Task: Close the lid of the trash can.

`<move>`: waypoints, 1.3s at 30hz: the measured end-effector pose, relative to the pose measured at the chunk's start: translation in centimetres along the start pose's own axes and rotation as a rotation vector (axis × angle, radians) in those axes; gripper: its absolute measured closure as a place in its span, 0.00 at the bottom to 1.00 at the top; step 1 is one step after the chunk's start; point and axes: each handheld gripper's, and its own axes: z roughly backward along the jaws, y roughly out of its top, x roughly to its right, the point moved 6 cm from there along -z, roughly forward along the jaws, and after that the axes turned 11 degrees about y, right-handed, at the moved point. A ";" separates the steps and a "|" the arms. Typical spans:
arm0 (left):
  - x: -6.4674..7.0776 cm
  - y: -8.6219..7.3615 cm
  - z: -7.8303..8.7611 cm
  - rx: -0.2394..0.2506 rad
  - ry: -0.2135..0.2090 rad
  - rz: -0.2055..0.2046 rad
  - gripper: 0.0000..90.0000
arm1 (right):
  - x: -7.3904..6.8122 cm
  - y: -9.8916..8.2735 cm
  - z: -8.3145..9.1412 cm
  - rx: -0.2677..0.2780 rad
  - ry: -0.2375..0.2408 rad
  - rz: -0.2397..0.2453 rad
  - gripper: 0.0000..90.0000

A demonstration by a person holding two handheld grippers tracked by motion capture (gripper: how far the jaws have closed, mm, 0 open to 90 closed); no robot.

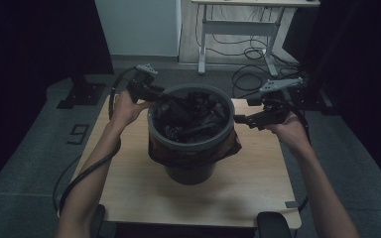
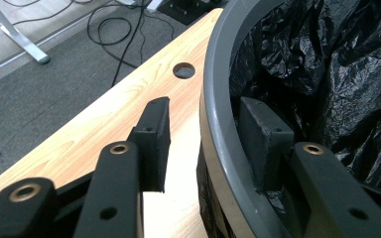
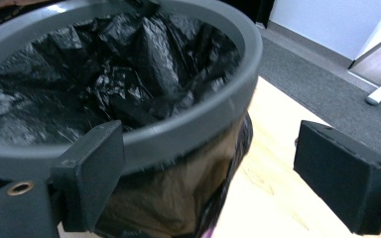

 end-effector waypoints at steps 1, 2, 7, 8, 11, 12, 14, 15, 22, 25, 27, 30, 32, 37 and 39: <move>0.0 0.0 0.0 0.000 0.000 0.000 0.62 | -0.1 0.4 0.0 -0.001 -0.003 0.008 0.13; 0.0 0.0 0.0 0.000 0.000 0.001 0.62 | -0.3 0.7 0.0 0.002 -0.002 0.012 0.13; 0.0 0.0 0.0 0.001 0.000 0.002 0.62 | -1.2 2.2 -0.6 0.005 0.023 0.032 0.13; 0.0 0.0 0.0 0.000 0.000 0.002 0.62 | -1.5 2.4 -0.9 -0.002 0.028 0.038 0.13; 0.0 0.0 0.0 0.000 0.001 0.001 0.62 | -2.1 2.7 -2.1 -0.019 0.053 0.052 0.13; 0.0 0.0 0.0 0.000 0.001 0.001 0.62 | -2.3 2.8 -2.5 -0.027 0.060 0.056 0.13; 0.0 0.0 0.0 0.000 0.000 0.002 0.62 | -2.7 2.8 -3.4 -0.042 0.072 0.063 0.13; 0.0 0.0 0.0 0.001 -0.001 0.004 0.62 | -2.9 2.7 -3.8 -0.050 0.076 0.068 0.13; 0.0 -0.1 0.0 0.004 -0.008 0.016 0.62 | -4.3 1.5 -6.7 -0.101 0.102 0.097 0.14; 0.0 -0.1 0.0 0.007 -0.013 0.021 0.63 | -4.6 0.7 -7.5 -0.105 0.107 0.095 0.13; 0.0 -0.1 0.0 0.008 -0.017 0.026 0.63 | -4.6 0.4 -7.5 -0.073 0.109 0.092 0.15; 0.0 -0.1 0.0 0.011 -0.020 0.031 0.63 | -4.6 0.0 -7.4 -0.039 0.110 0.085 0.17; 0.0 -0.1 0.0 0.014 -0.024 0.039 0.63 | -4.7 -0.1 -7.4 -0.025 0.103 0.084 0.18; -0.1 -0.3 0.0 0.024 -0.041 0.063 0.63 | -4.8 -0.8 -7.5 0.030 0.099 0.082 0.21; -0.1 -0.3 0.0 0.027 -0.046 0.076 0.62 | -4.8 -0.9 -7.6 0.038 0.102 0.078 0.22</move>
